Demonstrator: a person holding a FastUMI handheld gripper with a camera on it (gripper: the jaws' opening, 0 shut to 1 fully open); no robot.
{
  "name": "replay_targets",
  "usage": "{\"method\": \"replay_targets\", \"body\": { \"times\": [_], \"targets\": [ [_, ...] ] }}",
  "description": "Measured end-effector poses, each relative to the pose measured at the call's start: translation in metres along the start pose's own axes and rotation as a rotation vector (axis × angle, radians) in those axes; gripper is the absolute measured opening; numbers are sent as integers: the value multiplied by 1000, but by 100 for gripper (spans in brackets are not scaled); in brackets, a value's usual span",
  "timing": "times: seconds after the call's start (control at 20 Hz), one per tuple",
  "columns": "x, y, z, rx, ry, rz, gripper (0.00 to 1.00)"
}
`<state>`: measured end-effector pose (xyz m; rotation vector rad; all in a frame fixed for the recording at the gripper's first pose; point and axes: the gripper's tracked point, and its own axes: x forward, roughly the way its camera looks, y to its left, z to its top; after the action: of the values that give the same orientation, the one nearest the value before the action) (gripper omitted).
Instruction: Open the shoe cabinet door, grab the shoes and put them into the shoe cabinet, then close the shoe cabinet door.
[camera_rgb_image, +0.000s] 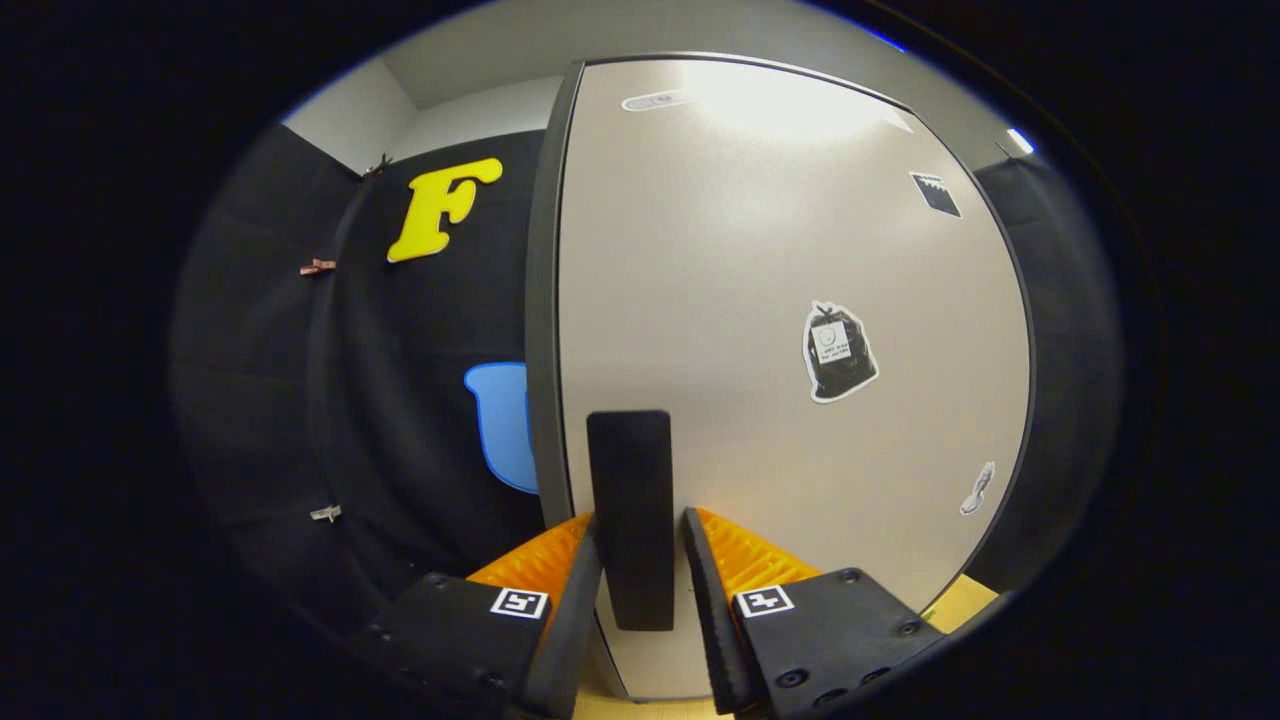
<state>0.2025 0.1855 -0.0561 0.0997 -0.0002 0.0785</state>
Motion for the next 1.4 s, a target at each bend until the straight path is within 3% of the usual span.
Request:
{"method": "replay_targets", "body": {
  "times": [0.05,0.1,0.25,0.3,0.55,0.95,1.4],
  "targets": [
    [-8,-5,3,-14,-2,-24,54],
    [6,-2,0,-13,-8,-31,34],
    [-2,-4,0,-23,14,-34,28],
    [-3,-3,0,-20,14,-22,21],
    [-31,3,8,-22,26,48,21],
    [-123,-27,22,-8,8,139,21],
    [-193,-93,29,-21,-2,144,21]
  ]
}}
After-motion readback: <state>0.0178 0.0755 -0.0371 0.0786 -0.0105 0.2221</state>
